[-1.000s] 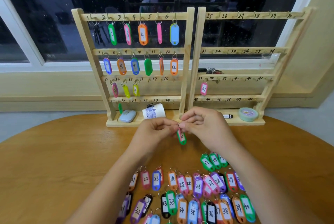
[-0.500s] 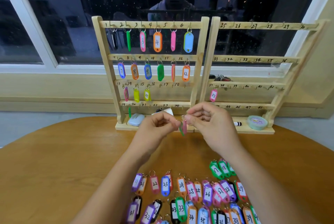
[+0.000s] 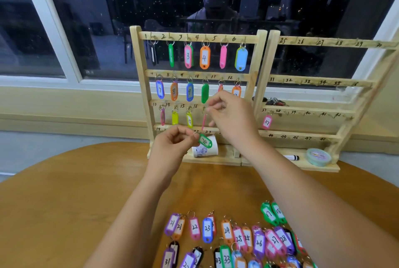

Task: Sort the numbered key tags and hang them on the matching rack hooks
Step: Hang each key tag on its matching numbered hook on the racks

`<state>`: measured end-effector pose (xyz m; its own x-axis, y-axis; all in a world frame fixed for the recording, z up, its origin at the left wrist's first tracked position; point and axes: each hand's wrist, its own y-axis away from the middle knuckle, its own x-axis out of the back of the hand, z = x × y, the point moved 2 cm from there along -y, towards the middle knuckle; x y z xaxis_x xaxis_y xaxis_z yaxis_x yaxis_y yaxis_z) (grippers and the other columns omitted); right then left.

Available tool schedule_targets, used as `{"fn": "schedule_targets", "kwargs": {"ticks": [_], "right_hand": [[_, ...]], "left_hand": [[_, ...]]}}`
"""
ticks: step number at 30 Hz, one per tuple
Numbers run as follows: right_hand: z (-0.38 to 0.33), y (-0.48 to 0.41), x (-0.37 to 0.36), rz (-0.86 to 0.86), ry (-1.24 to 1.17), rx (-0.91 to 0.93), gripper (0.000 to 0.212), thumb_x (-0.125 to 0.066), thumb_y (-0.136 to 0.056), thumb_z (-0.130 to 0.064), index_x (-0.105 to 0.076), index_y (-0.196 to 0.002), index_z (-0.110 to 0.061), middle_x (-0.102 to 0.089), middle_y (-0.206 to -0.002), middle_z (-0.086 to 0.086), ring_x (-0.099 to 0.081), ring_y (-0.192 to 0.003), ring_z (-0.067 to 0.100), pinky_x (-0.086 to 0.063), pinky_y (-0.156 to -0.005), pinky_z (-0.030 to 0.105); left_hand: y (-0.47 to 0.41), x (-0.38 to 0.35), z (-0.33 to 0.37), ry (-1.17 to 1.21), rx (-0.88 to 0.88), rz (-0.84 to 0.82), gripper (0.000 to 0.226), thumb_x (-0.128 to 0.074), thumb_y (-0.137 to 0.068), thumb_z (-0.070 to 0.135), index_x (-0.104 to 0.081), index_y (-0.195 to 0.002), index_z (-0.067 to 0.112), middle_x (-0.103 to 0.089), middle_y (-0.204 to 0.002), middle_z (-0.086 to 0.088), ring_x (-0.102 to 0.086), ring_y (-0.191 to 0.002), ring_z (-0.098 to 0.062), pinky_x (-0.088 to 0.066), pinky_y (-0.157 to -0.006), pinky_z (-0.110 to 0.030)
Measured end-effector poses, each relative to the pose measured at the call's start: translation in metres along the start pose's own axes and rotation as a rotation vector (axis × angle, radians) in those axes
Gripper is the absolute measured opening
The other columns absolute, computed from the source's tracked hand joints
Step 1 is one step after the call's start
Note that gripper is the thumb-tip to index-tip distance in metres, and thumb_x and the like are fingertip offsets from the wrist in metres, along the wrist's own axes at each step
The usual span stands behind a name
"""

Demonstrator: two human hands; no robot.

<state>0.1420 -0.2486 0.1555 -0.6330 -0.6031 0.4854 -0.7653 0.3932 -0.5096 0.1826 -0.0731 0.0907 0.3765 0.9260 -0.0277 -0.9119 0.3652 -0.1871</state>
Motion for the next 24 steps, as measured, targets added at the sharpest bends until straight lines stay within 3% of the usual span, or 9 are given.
{"fn": "schedule_targets", "kwargs": {"ticks": [7,12,16,21,24], "right_hand": [[0.004,-0.014,-0.011,0.018,0.075,0.015,0.014,-0.069,-0.097,-0.013,-0.069,-0.093,-0.026,-0.076,-0.072,-0.01,-0.072,-0.056,0.004,-0.063,-0.068,0.04],[0.007,0.002,0.001,0.05,0.079,0.062,0.009,-0.069,-0.098,-0.021,-0.072,-0.101,-0.029,-0.075,-0.094,-0.014,-0.074,-0.075,0.008,-0.063,-0.072,0.042],[0.015,0.03,0.022,0.011,0.055,0.017,0.01,-0.069,-0.101,-0.019,-0.072,-0.103,-0.028,-0.072,-0.102,-0.014,-0.074,-0.068,0.006,-0.063,-0.069,0.042],[0.032,0.066,0.053,-0.048,0.001,-0.082,0.009,-0.071,-0.101,-0.019,-0.073,-0.103,-0.027,-0.074,-0.089,-0.012,-0.075,-0.066,0.008,-0.064,-0.071,0.042],[0.041,0.083,0.068,-0.066,-0.028,-0.124,0.011,-0.071,-0.1,-0.014,-0.075,-0.101,-0.025,-0.077,-0.087,-0.01,-0.076,-0.067,0.011,-0.064,-0.074,0.037]], "left_hand": [[0.001,0.0,0.002,-0.022,-0.012,-0.017,0.01,-0.079,-0.096,0.01,-0.073,-0.096,0.002,-0.074,-0.089,-0.028,-0.071,-0.074,-0.008,-0.048,-0.064,-0.009],[0.001,0.0,0.0,-0.039,-0.004,-0.007,0.008,-0.08,-0.095,0.011,-0.073,-0.096,0.005,-0.074,-0.081,-0.021,-0.074,-0.08,-0.014,-0.047,-0.066,-0.009],[0.001,-0.004,-0.001,-0.078,-0.005,-0.006,0.008,-0.08,-0.095,0.008,-0.074,-0.098,0.005,-0.074,-0.085,-0.024,-0.072,-0.078,-0.013,-0.046,-0.063,-0.009],[-0.002,-0.01,-0.001,-0.125,-0.013,-0.009,0.008,-0.08,-0.095,0.013,-0.075,-0.099,0.007,-0.075,-0.085,-0.021,-0.072,-0.074,-0.009,-0.047,-0.063,-0.009],[-0.013,-0.013,0.004,-0.144,-0.032,0.021,0.008,-0.08,-0.096,0.018,-0.077,-0.097,0.011,-0.079,-0.084,-0.012,-0.073,-0.075,-0.011,-0.052,-0.069,-0.018]]}}
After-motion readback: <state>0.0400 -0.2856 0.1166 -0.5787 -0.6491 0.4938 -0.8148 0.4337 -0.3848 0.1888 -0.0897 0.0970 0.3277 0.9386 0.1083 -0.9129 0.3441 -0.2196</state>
